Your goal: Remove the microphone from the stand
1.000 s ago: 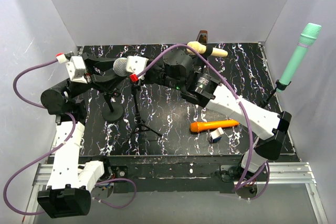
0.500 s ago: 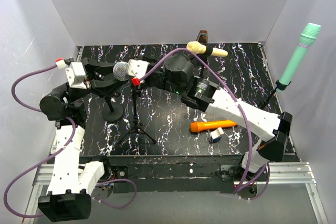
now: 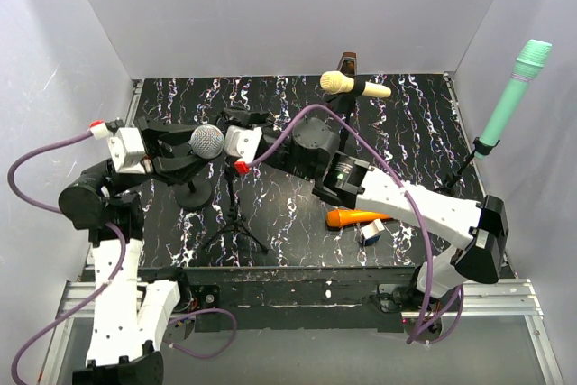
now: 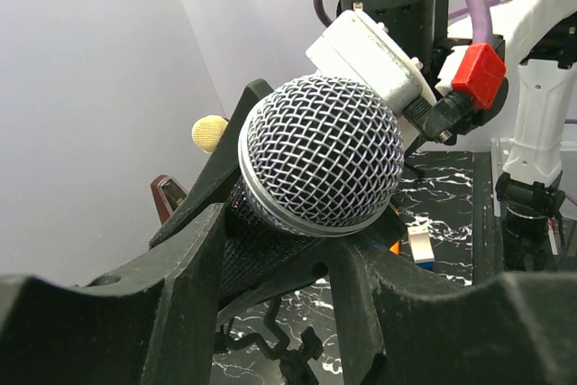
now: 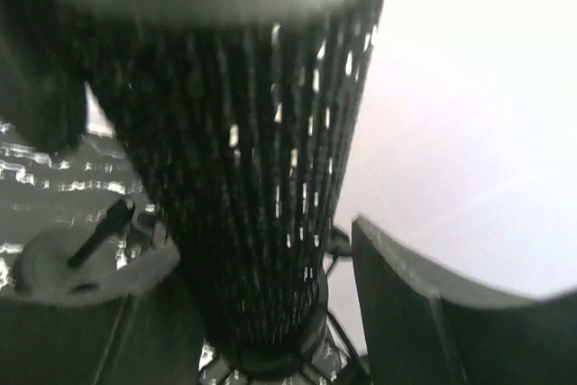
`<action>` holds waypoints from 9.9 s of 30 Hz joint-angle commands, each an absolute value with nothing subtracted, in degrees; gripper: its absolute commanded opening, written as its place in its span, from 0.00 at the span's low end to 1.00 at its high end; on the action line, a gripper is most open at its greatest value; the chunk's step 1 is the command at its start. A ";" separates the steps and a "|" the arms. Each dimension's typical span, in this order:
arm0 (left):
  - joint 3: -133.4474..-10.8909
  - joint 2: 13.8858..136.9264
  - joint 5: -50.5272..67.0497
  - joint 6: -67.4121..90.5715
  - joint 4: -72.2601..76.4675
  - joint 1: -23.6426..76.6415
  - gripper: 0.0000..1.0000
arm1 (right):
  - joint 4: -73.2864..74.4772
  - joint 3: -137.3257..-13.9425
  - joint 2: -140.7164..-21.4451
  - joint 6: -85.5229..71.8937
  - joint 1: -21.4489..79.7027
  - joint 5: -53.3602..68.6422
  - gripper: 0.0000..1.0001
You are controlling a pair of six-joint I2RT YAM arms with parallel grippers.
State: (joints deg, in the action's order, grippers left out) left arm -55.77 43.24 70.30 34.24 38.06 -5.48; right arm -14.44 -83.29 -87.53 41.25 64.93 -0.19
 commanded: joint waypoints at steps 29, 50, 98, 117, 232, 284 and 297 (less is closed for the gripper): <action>-55.91 22.51 57.50 16.79 10.90 -6.33 0.51 | 6.15 -83.58 -85.60 36.39 58.36 2.64 0.44; -54.58 44.29 61.26 35.15 40.25 -5.80 0.86 | 7.64 -89.38 -90.79 40.34 63.54 -4.31 0.33; -66.17 18.11 53.27 -2.61 -17.28 -6.68 0.00 | 7.90 -87.44 -87.45 36.21 63.63 -5.37 0.70; -73.90 22.67 43.25 -6.42 -28.65 -6.68 0.00 | 22.67 -104.49 -87.80 26.28 71.28 5.96 0.64; -93.62 60.04 56.33 -17.85 -56.52 -3.51 0.92 | 52.64 -69.87 -97.03 69.79 23.47 -5.81 0.62; -87.27 73.12 25.68 18.26 -25.22 6.42 0.00 | 49.66 -105.11 -88.67 1.68 32.95 39.90 0.79; -86.75 76.73 14.25 39.27 -28.29 6.42 0.00 | 24.86 -94.81 -93.14 -15.63 40.34 33.91 0.75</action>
